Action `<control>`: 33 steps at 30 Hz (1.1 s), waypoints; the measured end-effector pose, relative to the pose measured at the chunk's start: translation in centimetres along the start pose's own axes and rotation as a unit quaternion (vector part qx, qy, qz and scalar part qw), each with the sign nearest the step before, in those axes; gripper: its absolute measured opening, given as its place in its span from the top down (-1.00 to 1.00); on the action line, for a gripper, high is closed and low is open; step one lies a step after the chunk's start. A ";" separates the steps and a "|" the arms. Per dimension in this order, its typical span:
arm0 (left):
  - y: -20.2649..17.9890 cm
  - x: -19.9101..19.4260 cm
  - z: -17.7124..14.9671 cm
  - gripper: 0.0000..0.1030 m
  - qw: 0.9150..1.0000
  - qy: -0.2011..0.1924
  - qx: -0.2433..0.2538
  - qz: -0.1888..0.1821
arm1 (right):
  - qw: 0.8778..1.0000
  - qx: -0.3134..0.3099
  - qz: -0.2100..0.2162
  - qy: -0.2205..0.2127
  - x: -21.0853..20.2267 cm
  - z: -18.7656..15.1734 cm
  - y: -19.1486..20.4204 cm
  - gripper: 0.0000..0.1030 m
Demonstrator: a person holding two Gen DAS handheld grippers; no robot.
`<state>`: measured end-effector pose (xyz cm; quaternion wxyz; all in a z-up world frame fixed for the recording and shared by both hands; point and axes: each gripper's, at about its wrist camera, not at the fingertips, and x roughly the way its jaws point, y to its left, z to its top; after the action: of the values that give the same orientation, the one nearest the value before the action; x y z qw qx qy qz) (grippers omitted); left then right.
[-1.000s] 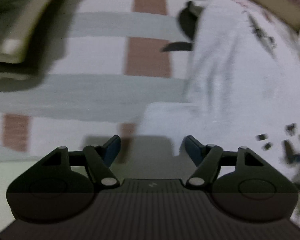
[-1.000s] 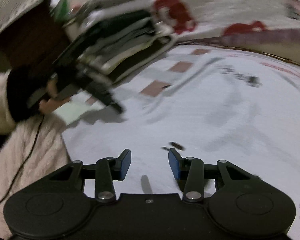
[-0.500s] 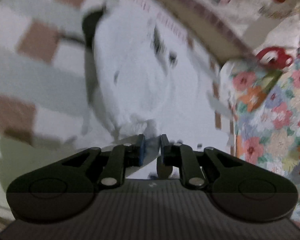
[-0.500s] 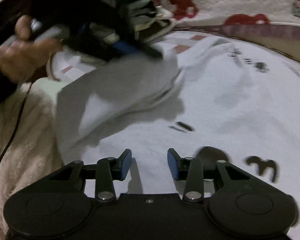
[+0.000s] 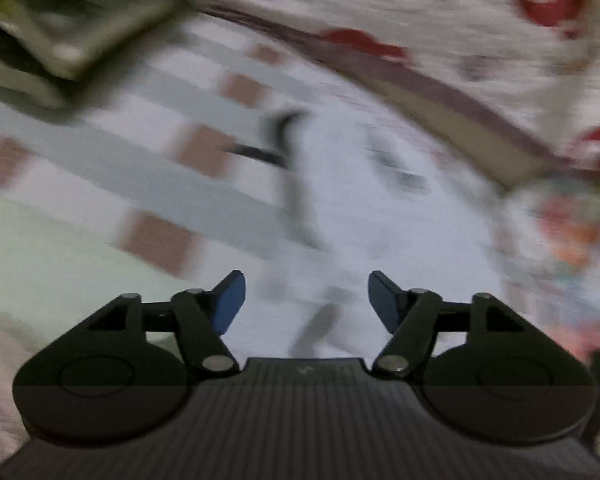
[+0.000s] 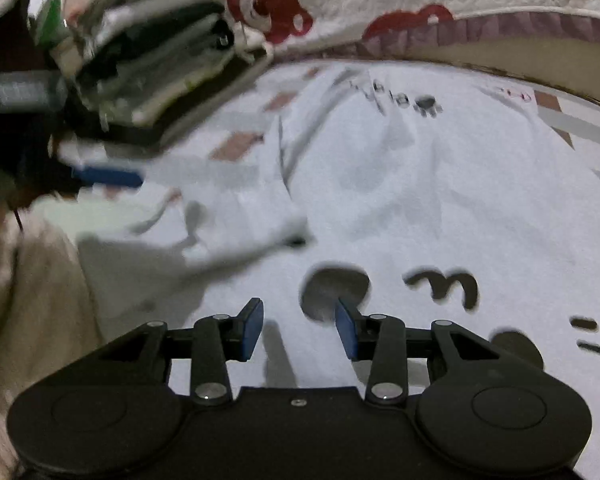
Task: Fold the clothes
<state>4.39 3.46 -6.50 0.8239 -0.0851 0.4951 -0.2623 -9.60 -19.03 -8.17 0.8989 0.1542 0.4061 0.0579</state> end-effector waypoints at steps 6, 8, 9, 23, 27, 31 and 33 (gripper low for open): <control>4.0 2.9 -0.6 -0.66 0.993 0.062 -0.092 0.043 | 0.998 0.022 0.059 -0.007 -0.2 -0.1 1.3 0.11; 4.5 4.3 -1.6 -0.66 0.988 0.104 -0.114 0.023 | 0.999 0.016 0.051 -0.003 0.0 -0.5 1.2 0.11; 4.3 4.4 -1.8 -0.66 0.987 0.108 -0.115 0.021 | 0.999 0.017 0.045 -0.001 0.1 -0.6 1.0 0.11; -1.5 -6.7 -0.9 0.90 0.965 -0.179 0.094 0.165 | 0.994 0.046 -0.087 -0.038 0.6 -2.8 -3.8 0.08; 1.1 -9.2 -0.4 0.88 0.938 -0.206 0.102 0.258 | 0.995 0.034 -0.084 -0.040 0.7 -3.0 -4.0 0.01; 4.3 -6.9 0.2 0.87 0.951 -0.132 0.066 0.272 | 0.995 0.037 -0.080 -0.043 0.6 -3.2 -4.4 -0.01; 4.7 -5.7 0.5 0.86 0.952 -0.111 0.064 0.278 | 0.995 0.034 -0.080 -0.042 0.4 -3.3 -4.4 -0.01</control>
<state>4.35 10.32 -3.76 0.9177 0.0803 0.3869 -0.0424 -11.85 -22.35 -11.94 0.9111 0.1540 0.3808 -0.0346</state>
